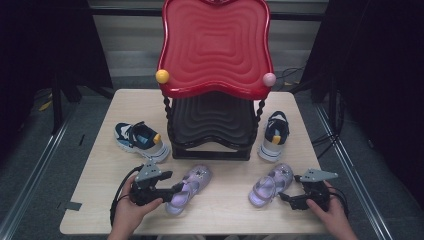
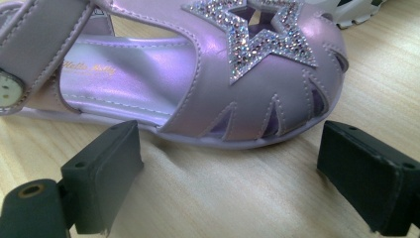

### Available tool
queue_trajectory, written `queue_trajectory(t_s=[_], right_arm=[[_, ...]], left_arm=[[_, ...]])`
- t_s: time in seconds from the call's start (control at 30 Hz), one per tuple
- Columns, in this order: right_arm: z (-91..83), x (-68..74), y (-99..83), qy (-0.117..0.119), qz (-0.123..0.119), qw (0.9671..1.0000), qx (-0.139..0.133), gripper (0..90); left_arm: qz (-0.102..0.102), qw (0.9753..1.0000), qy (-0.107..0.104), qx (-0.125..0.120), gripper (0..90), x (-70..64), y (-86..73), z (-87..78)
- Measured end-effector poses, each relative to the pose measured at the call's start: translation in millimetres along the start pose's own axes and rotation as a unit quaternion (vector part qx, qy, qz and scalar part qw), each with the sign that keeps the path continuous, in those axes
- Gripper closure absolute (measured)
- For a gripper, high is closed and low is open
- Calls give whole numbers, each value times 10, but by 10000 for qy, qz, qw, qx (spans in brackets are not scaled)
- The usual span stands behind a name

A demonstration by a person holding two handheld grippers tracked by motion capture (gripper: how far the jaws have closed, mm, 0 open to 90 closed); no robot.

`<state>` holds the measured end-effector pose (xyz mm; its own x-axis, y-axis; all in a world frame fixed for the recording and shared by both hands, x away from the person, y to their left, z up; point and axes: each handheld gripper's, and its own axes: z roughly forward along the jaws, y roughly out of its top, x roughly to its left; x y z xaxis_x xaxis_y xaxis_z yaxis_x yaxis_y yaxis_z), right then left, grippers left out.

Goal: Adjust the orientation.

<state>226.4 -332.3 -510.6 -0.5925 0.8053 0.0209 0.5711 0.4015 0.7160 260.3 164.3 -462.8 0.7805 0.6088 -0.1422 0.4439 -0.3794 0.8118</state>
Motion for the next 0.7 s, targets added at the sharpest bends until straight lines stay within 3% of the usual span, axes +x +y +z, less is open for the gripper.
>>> queue_trajectory(t_s=[0.13, 0.37, 0.7], right_arm=[[-1, 1, 0, -9, -1, 10000, 8, 93], [-1, 1, 0, 2, 9, 10000, 4, 93], [0, 0, 0, -1, -3, 10000, -1, 93]], left_arm=[[-31, 10000, -28, -20, 398, -5, -10, 4], [88, 9999, 30, 106, 420, -38, -28, 54], [164, 9998, 75, 81, 520, -60, -23, 138]])
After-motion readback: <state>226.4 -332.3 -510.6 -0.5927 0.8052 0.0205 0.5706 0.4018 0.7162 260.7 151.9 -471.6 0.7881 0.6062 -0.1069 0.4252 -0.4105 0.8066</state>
